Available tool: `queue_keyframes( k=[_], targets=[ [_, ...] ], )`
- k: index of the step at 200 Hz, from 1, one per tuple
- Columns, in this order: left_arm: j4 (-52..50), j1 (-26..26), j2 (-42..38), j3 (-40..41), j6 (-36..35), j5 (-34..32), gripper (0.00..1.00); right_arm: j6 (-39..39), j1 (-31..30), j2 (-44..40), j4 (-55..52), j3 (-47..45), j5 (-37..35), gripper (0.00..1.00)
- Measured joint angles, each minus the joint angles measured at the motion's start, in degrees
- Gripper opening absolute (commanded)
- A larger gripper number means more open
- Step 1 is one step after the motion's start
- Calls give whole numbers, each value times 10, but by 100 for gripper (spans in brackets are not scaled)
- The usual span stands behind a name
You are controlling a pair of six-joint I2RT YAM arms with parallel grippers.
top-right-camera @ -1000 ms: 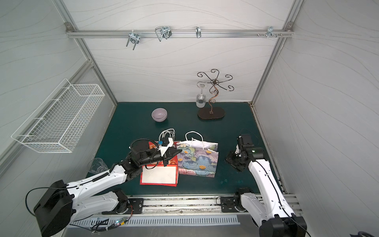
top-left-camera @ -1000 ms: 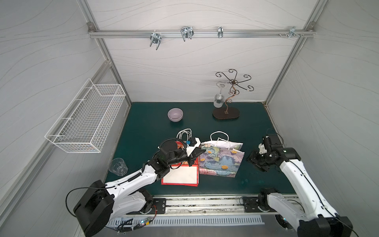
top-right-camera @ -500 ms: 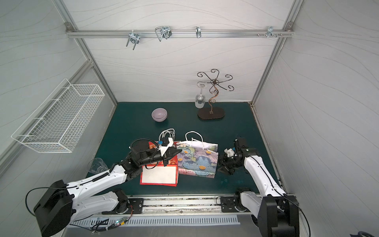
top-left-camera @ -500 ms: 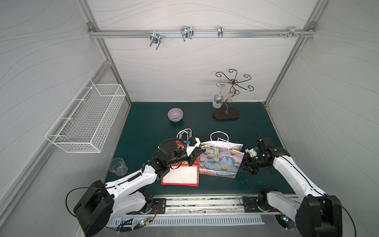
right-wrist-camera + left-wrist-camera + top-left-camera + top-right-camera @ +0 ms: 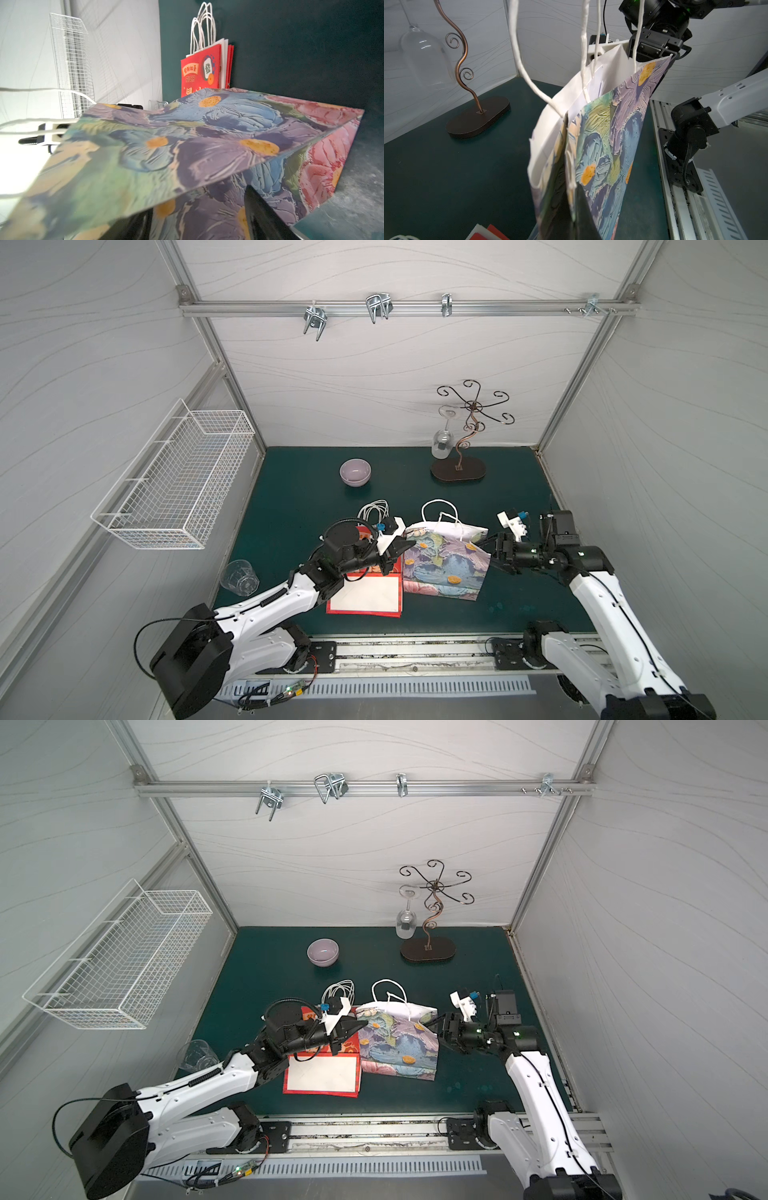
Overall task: Put away the paper bag
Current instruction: Press the paper bag at the center of the board.
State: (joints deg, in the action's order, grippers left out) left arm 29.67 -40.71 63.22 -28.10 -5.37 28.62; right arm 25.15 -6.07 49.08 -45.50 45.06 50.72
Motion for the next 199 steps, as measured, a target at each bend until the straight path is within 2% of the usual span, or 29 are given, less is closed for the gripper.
queue_keyframes(
  k=[45, 82, 97, 114, 145, 169, 199],
  targets=[
    [0, -1, 0, 0, 0, 0, 0, -59, 8, -30, -9, 90, -7, 76],
    [2, -1, 0, 0, 0, -7, 0, -195, 23, -93, -16, 144, -73, 82],
    [2, -1, 0, 0, 0, -8, 0, -276, 24, -130, -17, 136, -96, 89],
    [4, -1, 2, 0, 0, -9, 0, -369, 23, -163, -32, 128, -111, 91],
    [7, -1, 3, 0, 1, -10, 0, -508, 19, -149, -68, 106, -101, 94],
    [7, -1, 2, 0, 2, -10, 0, -566, 19, -133, -57, 45, -99, 95],
    [5, -1, 0, 0, 3, -11, 0, -596, 19, -105, 2, -7, -94, 95]
  ],
)
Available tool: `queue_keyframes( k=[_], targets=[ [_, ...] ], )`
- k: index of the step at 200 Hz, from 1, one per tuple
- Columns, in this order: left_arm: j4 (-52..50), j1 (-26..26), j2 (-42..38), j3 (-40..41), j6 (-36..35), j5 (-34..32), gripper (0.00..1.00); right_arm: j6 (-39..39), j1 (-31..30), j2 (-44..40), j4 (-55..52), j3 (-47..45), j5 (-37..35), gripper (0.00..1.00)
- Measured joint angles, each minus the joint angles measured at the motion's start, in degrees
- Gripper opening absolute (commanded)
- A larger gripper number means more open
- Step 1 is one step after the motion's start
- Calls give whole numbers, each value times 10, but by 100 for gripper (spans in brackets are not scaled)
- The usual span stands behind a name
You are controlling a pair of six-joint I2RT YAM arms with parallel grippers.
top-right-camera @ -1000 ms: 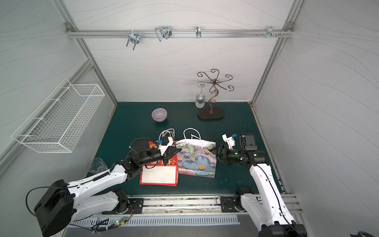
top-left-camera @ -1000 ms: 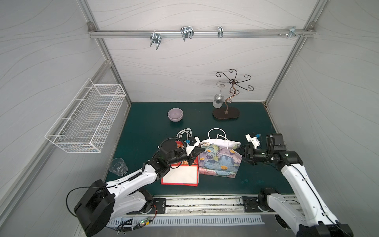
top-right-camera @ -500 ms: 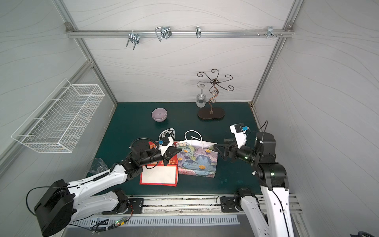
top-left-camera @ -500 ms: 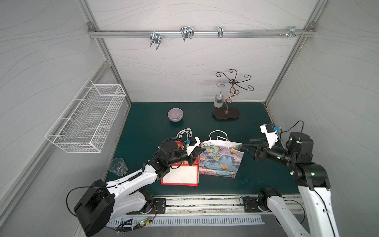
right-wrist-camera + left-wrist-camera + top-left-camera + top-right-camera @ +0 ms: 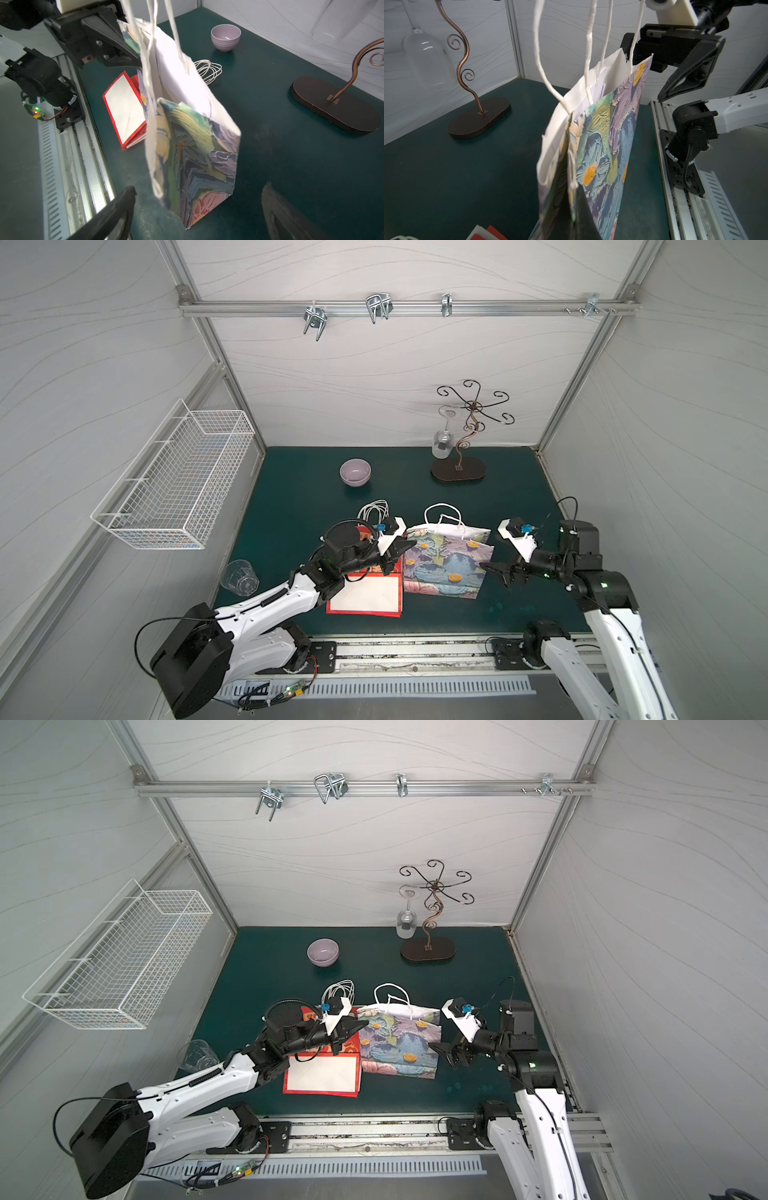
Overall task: Put away the paper bag
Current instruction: Press the paper bag at the center of the board.
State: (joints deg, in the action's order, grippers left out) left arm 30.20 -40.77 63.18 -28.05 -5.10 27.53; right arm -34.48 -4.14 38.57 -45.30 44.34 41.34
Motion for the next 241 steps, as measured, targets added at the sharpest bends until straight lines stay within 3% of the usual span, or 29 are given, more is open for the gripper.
queue_keyframes(
  k=[20, 48, 113, 178, 204, 224, 241],
  targets=[
    [-2, 0, -3, 1, 2, -3, 0, -16, 0, 40, 40, -2, 21, 96],
    [3, 0, -4, 6, 10, -7, 0, -30, 0, 83, 85, -3, 65, 90],
    [10, 0, -3, 8, 27, -10, 0, -33, -4, 97, 168, -35, 150, 61],
    [17, 0, 0, 9, 49, -15, 0, -42, -7, 101, 203, -45, 169, 34],
    [20, 0, 0, 12, 55, -26, 13, -52, -11, 103, 207, -47, 171, 18],
    [23, 0, -1, 19, 61, -37, 30, -63, -14, 103, 203, -47, 171, 10],
    [23, 0, -2, 26, 75, -48, 50, -73, -14, 101, 195, -47, 170, 1]
  ],
)
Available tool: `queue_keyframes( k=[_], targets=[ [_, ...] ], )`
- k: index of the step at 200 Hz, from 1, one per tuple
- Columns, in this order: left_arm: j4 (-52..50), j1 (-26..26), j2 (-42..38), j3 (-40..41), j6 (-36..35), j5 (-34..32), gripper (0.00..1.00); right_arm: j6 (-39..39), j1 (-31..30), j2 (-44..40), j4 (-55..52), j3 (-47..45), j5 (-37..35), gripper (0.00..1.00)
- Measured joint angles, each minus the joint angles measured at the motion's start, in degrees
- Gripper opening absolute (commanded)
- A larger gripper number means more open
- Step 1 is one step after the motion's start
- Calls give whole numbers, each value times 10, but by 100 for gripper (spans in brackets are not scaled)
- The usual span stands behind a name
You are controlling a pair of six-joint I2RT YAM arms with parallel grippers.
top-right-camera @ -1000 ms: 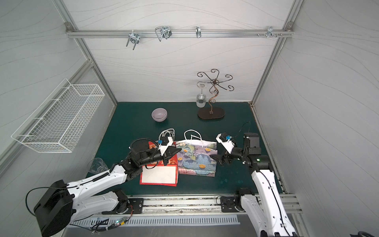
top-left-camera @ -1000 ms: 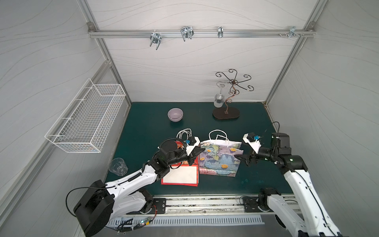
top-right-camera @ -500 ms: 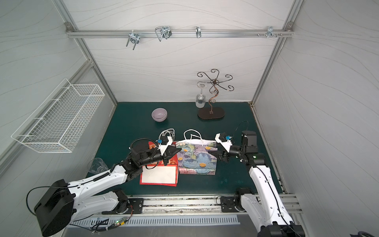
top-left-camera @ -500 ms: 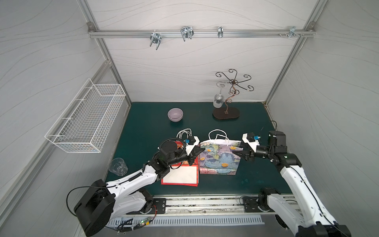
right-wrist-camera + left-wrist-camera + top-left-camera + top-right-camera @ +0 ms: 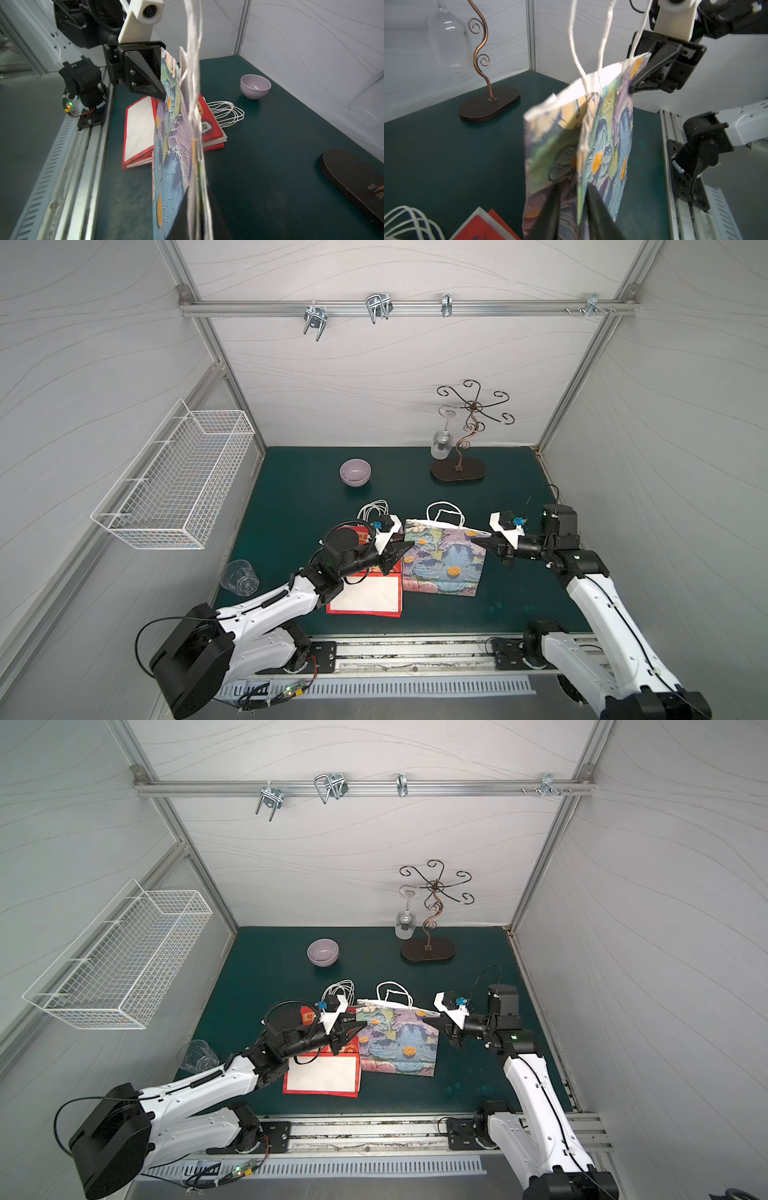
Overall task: Put away the paper bag
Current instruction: Press the paper bag at the center of the board, then pick up the paper bag from the center of the board, then press the paper bag.
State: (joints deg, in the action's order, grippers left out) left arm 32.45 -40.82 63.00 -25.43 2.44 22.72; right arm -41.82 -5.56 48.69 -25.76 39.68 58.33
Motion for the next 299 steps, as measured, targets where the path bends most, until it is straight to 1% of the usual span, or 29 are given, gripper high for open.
queue_keyframes(
  k=[9, 13, 17, 35, 55, 80, 91, 115, 135, 153, 200, 223, 234, 245, 262, 299],
  targets=[
    [0, 0, -2, 2, -1, -3, 69, -4, 0, -3, -5, 0, 0, 0],
    [0, 0, -3, 3, 1, -4, 74, -5, 0, -4, -7, 0, -1, 0],
    [-1, 0, -5, 3, 1, -7, 77, -7, 0, -6, -9, 0, -2, 0],
    [-1, 0, -20, 3, 9, -11, 81, -13, 0, -15, -26, 3, -4, 0],
    [-12, 0, -54, 3, 11, -21, 86, -18, 6, -22, -54, 13, -8, 0],
    [-37, 1, -113, 3, 13, -45, 93, -26, 19, -30, -92, 41, -12, 0],
    [-49, 5, -135, 3, 11, -50, 99, -31, 21, -33, -111, 58, -13, 0],
    [-91, 29, -153, -7, 12, -37, 100, -38, 23, -35, -146, 95, -10, 0],
    [-130, 45, -142, -31, 6, -8, 100, -38, 23, -35, -168, 120, -2, 0],
    [-148, 48, -126, -59, -3, 25, 100, -38, 22, -30, -186, 143, 6, 0],
    [-155, 48, -70, -137, -20, 122, 100, -45, 5, -2, -231, 191, 21, 0],
    [-150, 48, -46, -155, -26, 153, 100, -48, 1, 9, -246, 203, 32, 0],
    [-149, 50, -37, -159, -27, 165, 97, -49, 0, 14, -254, 209, 37, 0],
    [-146, 52, -27, -160, -25, 182, 89, -51, -2, 18, -261, 215, 42, 0],
    [-142, 56, -12, -166, -25, 212, 62, -52, -5, 27, -268, 225, 48, 0],
    [-103, 60, 7, -178, 5, 261, 26, -52, -12, 54, -275, 244, 50, 0]
  ],
)
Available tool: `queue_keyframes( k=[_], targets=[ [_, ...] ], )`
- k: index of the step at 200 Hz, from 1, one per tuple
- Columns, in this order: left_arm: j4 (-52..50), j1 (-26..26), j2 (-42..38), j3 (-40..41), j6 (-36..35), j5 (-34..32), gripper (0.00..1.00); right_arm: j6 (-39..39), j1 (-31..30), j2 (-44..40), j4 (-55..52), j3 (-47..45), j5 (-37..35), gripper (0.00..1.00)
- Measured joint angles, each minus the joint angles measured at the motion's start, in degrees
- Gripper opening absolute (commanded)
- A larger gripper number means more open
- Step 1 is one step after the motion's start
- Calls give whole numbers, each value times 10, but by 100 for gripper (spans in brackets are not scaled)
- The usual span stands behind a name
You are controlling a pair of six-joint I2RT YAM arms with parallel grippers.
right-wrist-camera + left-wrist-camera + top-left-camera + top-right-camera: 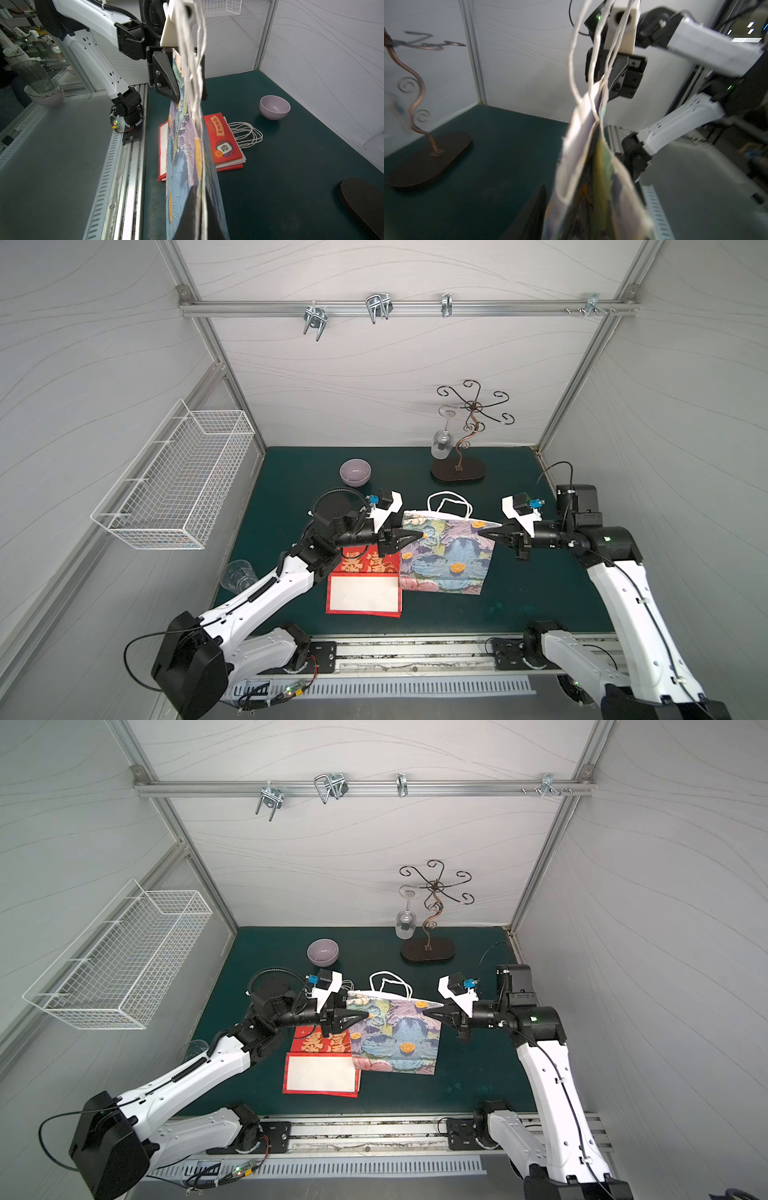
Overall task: Put away the paper bag
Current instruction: Press the paper bag.
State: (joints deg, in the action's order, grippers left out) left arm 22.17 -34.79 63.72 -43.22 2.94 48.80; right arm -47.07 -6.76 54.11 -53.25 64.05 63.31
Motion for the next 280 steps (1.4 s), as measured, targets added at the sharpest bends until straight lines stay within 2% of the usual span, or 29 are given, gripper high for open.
queue_keyframes(
  k=[23, 41, 53, 60, 66, 75, 90, 107, 120, 141, 153, 171, 182, 210, 229, 241, 253, 280],
  targets=[
    [21, 2, 1, -2, 8, 17, 0, -2, -1, 6, -5, 6, 0, 0],
    [29, 4, 1, -2, 21, 27, 0, -3, -1, 5, -8, 9, 0, 0],
    [32, 6, 2, -2, 29, 33, 0, 3, -1, 2, -8, 8, 2, 27],
    [36, 6, 2, -2, 34, 34, 0, 10, -1, -4, -5, 6, 3, 39],
    [41, 6, 2, -2, 40, 35, 0, 21, -1, -11, -1, 1, 4, 43],
    [51, 7, 2, -2, 49, 37, 0, 41, 1, -28, 16, -15, 12, 45],
    [70, 7, 3, -2, 73, 40, 0, 82, 6, -62, 48, -48, 26, 42],
    [96, 7, 8, -2, 103, 43, 0, 134, 9, -95, 96, -87, 43, 34],
    [111, 7, 13, -2, 124, 44, 0, 168, 9, -104, 130, -101, 55, 24],
    [126, 7, 14, -2, 144, 44, 0, 201, 10, -94, 170, -99, 74, 1],
    [133, 7, 14, -2, 152, 43, 0, 218, 11, -85, 181, -94, 83, 0],
    [134, 8, 12, -2, 160, 37, 33, 223, 14, -68, 192, -87, 96, 0],
    [128, 9, 9, -2, 165, 28, 48, 224, 18, -62, 197, -85, 106, 0],
    [106, 9, -9, 0, 178, 13, 62, 227, 28, -61, 205, -70, 125, 0],
    [97, 9, -19, 7, 182, 14, 63, 232, 28, -58, 218, -55, 137, 0],
    [90, 9, -20, 12, 184, 17, 60, 233, 28, -54, 227, -49, 142, 0],
    [84, 9, -20, 18, 186, 21, 52, 236, 28, -50, 235, -47, 143, 0],
    [76, 10, -20, 27, 188, 31, 26, 245, 28, -37, 246, -48, 143, 0]
  ],
)
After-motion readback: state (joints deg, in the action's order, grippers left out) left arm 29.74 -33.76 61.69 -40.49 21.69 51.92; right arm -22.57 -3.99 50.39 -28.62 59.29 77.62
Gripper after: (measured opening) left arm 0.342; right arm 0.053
